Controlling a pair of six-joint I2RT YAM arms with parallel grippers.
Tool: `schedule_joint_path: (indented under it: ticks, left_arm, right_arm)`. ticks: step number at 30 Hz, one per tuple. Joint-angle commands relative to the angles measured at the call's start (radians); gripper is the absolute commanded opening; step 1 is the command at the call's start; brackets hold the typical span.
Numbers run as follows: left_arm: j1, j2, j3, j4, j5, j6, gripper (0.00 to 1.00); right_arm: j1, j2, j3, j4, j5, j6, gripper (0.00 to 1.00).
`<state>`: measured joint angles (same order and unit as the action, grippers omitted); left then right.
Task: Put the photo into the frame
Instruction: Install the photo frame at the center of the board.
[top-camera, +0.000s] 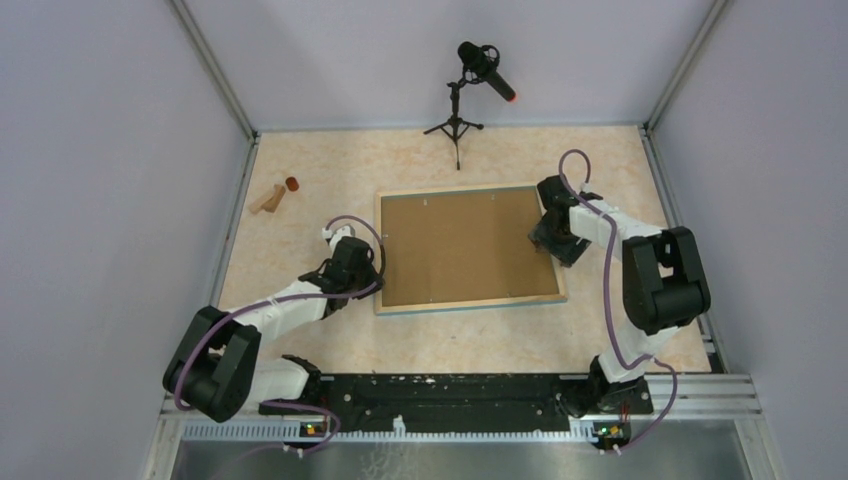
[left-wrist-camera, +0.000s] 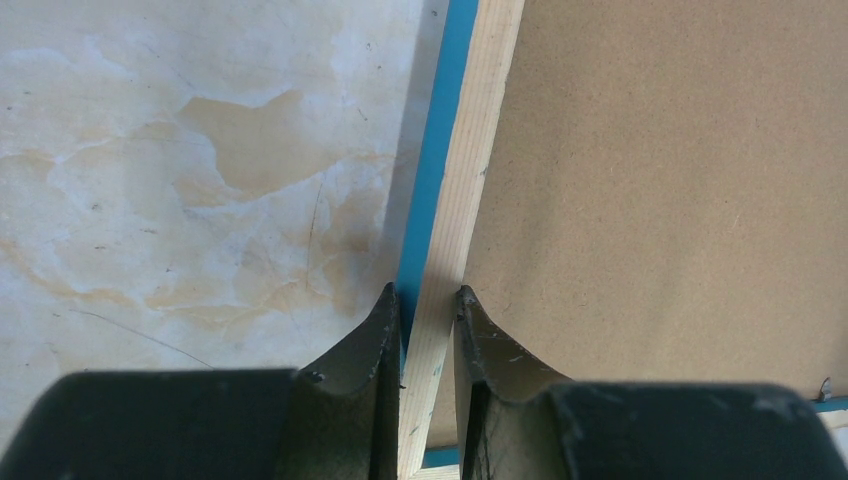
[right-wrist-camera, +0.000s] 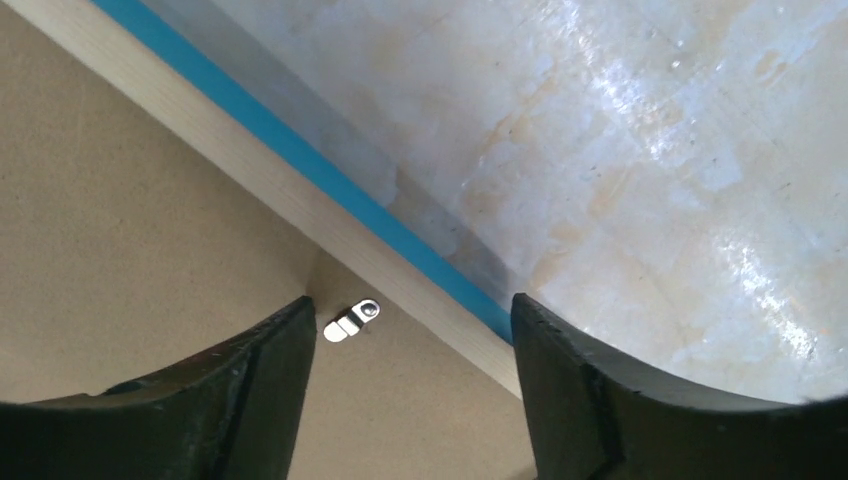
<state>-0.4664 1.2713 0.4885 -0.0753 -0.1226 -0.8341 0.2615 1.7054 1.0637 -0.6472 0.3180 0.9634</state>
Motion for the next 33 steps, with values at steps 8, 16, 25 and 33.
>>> schedule_joint_path:
  ticks: [8,16,25,33]
  left_arm:
    - [0.008,0.025,-0.039,-0.008,0.021,-0.022,0.09]
    - [0.009,0.03,-0.039,-0.003,0.028,-0.019,0.08]
    - [0.013,0.031,-0.039,-0.002,0.031,-0.018,0.08]
    - [0.014,0.033,-0.037,-0.004,0.034,-0.016,0.07]
  right_arm:
    - [0.029,0.068,0.023,-0.034,-0.068,-0.014,0.63]
    - [0.069,0.058,-0.049,0.006,-0.068,-0.063,0.52]
    - [0.082,0.064,-0.064,0.023,-0.059,-0.182,0.52]
    - [0.086,0.062,-0.111,0.067,-0.093,-0.286,0.31]
